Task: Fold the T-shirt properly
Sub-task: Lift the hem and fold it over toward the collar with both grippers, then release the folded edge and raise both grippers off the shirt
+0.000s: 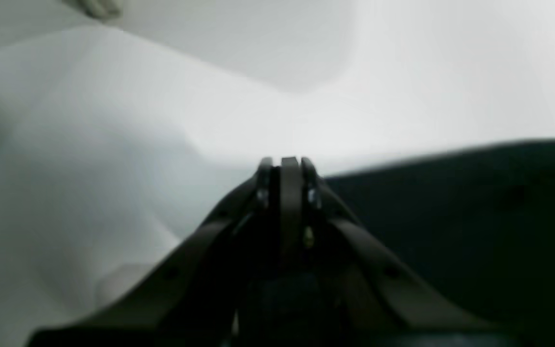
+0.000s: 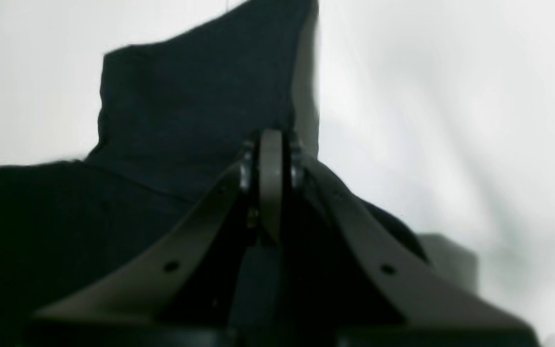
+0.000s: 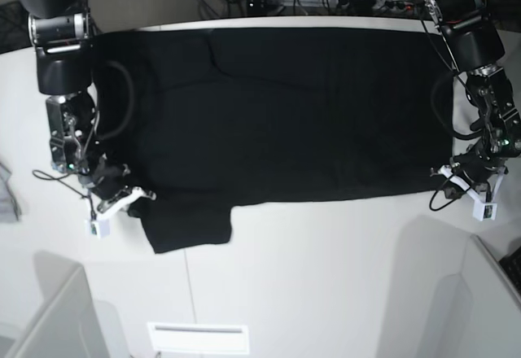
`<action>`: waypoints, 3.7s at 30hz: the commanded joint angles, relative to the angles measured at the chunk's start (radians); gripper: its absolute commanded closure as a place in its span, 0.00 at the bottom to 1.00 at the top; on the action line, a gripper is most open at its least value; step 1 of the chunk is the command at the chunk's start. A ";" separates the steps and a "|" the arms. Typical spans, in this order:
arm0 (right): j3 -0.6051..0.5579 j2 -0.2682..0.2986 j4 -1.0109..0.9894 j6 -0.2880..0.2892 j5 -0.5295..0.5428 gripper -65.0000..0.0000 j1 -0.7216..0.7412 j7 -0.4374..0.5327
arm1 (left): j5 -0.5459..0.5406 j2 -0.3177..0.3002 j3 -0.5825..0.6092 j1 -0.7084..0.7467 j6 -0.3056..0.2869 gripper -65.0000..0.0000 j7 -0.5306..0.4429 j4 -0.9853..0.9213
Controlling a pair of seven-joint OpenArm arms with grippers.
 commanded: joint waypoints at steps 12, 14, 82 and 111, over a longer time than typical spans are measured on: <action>0.007 0.012 0.053 0.006 0.014 1.00 -0.019 0.020 | -0.009 -0.023 -0.072 0.066 -0.006 1.00 0.034 0.161; 0.007 0.012 0.108 0.006 0.014 1.00 -0.042 0.020 | -0.009 -0.021 -0.072 0.082 -0.006 1.00 0.034 0.189; 0.633 -0.136 0.894 -0.082 0.014 1.00 -0.501 -0.675 | -0.007 -0.023 -0.180 0.492 -0.084 1.00 0.129 0.589; 0.708 -0.169 0.961 -0.082 0.015 1.00 -0.644 -0.786 | 0.001 -0.026 -0.180 0.641 -0.084 1.00 0.125 0.600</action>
